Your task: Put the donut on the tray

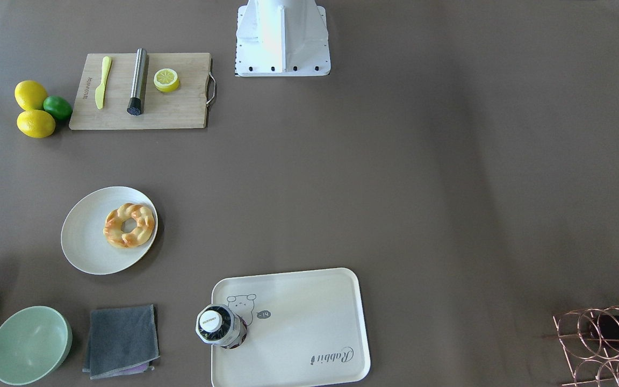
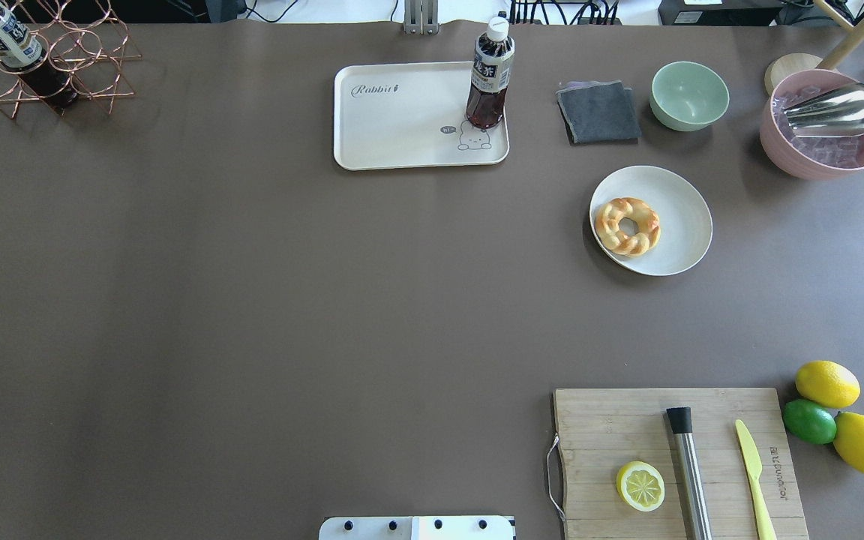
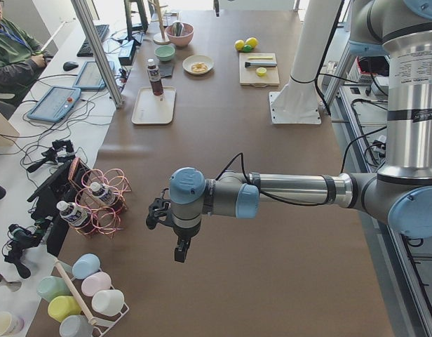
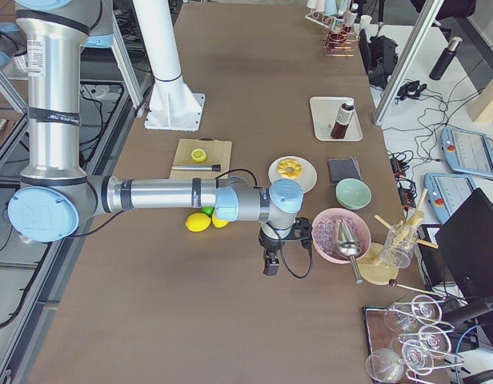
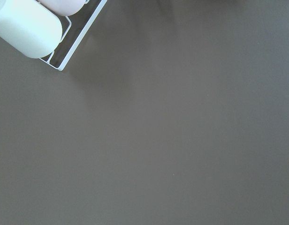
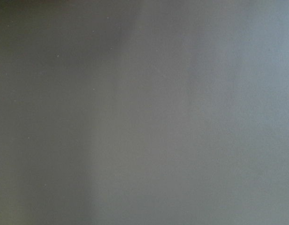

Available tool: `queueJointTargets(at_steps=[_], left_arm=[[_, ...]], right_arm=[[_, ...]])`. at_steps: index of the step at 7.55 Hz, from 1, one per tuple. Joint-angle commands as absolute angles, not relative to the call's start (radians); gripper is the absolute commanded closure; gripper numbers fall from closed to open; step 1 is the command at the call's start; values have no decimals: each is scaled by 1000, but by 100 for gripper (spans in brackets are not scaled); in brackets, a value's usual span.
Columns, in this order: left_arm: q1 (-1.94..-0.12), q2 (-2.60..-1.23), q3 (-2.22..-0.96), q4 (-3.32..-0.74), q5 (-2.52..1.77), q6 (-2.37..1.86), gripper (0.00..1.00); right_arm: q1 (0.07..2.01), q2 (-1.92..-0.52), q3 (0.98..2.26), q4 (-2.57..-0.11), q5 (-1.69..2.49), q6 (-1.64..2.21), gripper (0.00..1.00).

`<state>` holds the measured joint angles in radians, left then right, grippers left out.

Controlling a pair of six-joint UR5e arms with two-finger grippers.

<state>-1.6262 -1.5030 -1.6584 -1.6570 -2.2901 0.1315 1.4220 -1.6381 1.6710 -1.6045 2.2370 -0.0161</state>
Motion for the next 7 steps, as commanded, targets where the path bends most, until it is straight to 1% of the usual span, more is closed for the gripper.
queueJointTargets(at_steps=[1, 3, 5, 7], left_arm=[[-1646, -1519, -1670, -1657, -2287, 129, 1], [-1655, -1513, -1671, -1657, -2295, 129, 1], [-1686, -1508, -1675, -1661, -2391, 132, 1], [-1707, -1506, -1666, -1667, -2418, 133, 1]], right_arm=[[1422, -1638, 1674, -1603, 2230, -20, 0], [1422, -1643, 1687, -1603, 2202, -21, 0], [1422, -1644, 1695, -1603, 2190, -20, 0], [1420, -1643, 1732, -1601, 2181, -23, 0]])
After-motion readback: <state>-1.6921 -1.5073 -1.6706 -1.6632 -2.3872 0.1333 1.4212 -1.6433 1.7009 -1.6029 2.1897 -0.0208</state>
